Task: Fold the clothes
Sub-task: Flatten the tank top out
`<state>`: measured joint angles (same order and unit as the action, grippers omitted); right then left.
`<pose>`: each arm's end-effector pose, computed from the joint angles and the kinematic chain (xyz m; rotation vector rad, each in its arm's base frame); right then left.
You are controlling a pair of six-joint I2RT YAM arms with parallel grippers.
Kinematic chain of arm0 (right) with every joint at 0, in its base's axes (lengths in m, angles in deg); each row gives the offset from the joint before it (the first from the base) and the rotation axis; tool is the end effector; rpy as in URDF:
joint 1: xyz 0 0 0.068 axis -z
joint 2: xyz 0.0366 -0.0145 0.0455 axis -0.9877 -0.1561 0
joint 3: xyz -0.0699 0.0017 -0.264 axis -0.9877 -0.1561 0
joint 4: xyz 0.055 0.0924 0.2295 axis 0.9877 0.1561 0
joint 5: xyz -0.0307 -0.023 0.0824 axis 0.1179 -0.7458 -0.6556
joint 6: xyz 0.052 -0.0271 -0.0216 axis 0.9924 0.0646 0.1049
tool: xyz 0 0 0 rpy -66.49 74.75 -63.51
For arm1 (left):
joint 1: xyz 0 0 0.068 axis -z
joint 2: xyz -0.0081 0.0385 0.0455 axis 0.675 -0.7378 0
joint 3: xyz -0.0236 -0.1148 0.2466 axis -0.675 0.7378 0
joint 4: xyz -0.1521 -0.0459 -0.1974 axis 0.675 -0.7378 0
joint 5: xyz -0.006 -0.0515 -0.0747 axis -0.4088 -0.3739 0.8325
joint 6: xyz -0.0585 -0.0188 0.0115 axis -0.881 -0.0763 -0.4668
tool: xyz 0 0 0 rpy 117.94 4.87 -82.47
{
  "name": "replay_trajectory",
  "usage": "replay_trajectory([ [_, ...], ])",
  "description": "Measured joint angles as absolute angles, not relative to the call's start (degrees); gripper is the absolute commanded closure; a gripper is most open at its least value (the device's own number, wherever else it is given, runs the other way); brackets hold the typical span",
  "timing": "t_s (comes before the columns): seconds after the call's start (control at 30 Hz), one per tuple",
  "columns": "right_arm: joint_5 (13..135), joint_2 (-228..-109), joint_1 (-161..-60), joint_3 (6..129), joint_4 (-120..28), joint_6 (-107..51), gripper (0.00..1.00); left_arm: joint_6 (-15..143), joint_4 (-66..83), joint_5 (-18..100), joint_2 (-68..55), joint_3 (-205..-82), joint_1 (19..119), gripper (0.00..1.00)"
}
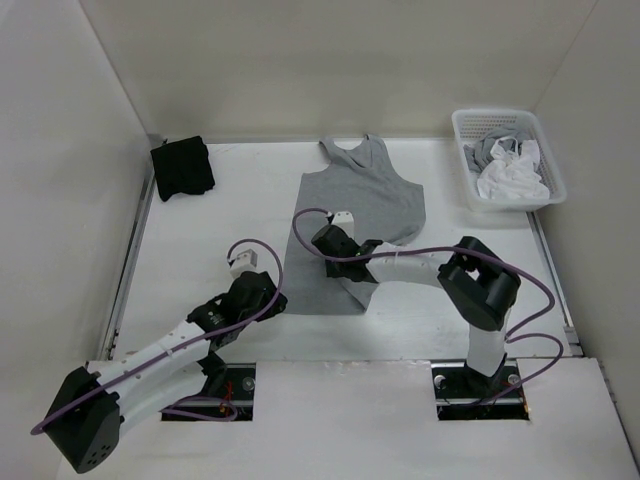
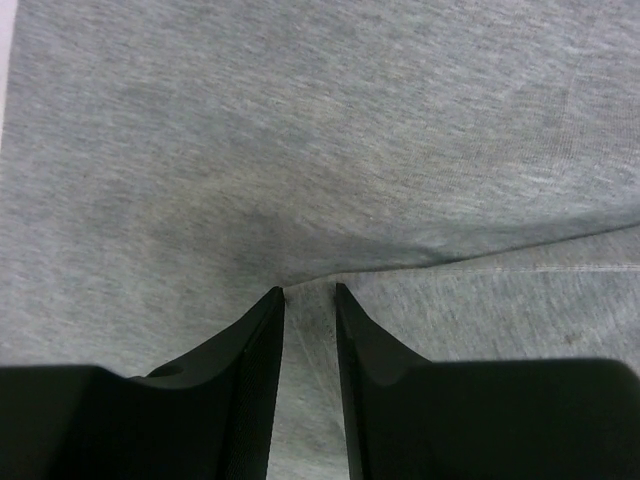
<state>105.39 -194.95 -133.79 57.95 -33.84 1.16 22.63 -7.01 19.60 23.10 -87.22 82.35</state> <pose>0.2487 0.2961 0.1585 -0.1945 2.4104 0.1885 0.1286 -0.0937 0.1551 -0.3891 2.3342 -0.5601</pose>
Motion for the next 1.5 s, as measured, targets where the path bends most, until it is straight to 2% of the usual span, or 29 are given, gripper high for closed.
replay_trajectory([
  [0.3,106.31,-195.98,-134.14,59.70,-31.72,1.73,0.64,22.63,-6.79,20.19,23.58,-86.96,82.35,0.67],
  [0.57,107.14,-196.87,-135.02,61.07,-30.21,1.77,0.78,22.61,-6.14,20.91,24.61,-86.09,82.35,0.67],
  [0.93,108.69,-196.04,-135.11,60.59,-29.99,3.08,0.82,22.61,-6.09,21.28,24.91,-86.07,82.24,0.67],
  [1.33,109.87,-189.77,-135.13,54.17,-31.96,5.27,0.98,22.37,-6.09,22.16,24.94,-86.00,80.91,0.65],
  [1.5,111.22,-179.52,-135.13,45.75,-34.30,7.10,1.00,22.20,-6.12,22.18,24.61,-85.98,79.93,0.66],
])
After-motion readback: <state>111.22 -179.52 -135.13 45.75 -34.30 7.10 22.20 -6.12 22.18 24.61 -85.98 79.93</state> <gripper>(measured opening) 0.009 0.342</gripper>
